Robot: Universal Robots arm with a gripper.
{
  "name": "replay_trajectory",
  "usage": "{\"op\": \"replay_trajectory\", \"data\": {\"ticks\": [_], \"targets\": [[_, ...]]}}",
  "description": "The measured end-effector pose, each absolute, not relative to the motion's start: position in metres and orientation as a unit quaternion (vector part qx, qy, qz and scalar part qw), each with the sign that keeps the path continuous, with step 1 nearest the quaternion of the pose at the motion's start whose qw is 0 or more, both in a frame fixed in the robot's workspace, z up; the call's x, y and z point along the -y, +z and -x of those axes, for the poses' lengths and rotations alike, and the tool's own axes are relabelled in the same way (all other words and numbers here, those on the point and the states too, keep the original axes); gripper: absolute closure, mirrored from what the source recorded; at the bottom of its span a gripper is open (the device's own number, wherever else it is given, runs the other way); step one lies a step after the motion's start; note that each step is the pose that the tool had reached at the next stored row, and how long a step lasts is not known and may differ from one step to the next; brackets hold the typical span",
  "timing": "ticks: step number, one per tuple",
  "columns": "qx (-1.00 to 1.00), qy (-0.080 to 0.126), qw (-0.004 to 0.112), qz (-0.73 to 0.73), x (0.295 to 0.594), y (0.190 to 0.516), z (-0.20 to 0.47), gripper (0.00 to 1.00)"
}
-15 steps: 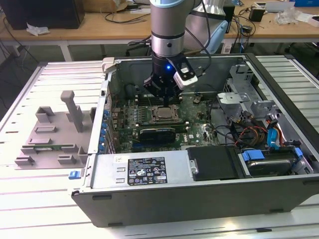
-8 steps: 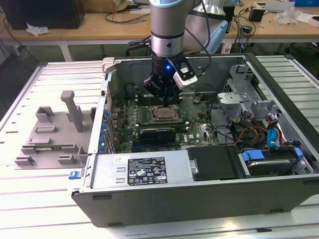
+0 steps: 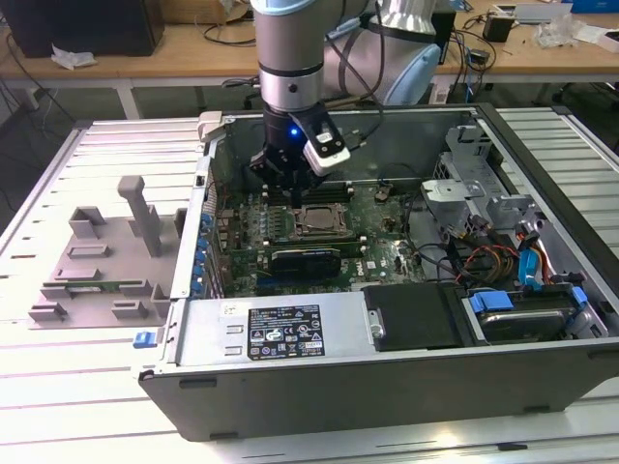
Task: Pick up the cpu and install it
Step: 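Install the first cpu locking lever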
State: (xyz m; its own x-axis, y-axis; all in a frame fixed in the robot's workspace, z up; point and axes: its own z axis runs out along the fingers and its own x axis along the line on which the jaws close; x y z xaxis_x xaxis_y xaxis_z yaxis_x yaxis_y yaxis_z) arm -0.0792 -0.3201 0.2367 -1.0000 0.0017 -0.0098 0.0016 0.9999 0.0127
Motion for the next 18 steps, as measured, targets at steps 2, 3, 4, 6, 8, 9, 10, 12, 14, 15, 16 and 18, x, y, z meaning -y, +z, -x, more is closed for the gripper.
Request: {"op": "replay_trajectory", "data": {"ticks": [2,3,4,6,8,9,10,12,14,15,16,18], "targets": [[-1.000,0.006,0.005,-0.001,0.320,0.237,0.082,0.89],[-1.000,0.006,0.005,-0.001,0.320,0.237,0.082,0.89],[-1.000,0.006,0.005,-0.001,0.320,0.237,0.083,0.89],[-1.000,0.006,0.005,-0.001,0.320,0.237,0.084,0.89],[-1.000,0.006,0.005,-0.001,0.320,0.237,0.086,0.89],[-1.000,0.006,0.005,-0.001,0.320,0.237,0.088,0.89],[-1.000,0.006,0.005,-0.001,0.320,0.237,0.090,0.89],[-1.000,0.006,0.005,-0.001,0.320,0.237,0.094,0.89],[-1.000,0.006,0.005,-0.001,0.320,0.237,0.098,0.89],[-1.000,0.006,0.005,-0.001,0.320,0.237,0.099,0.89],[-1.000,0.008,0.005,-0.001,0.320,0.237,0.100,0.89],[-0.999,0.032,0.005,-0.001,0.320,0.237,0.102,0.89]]}}
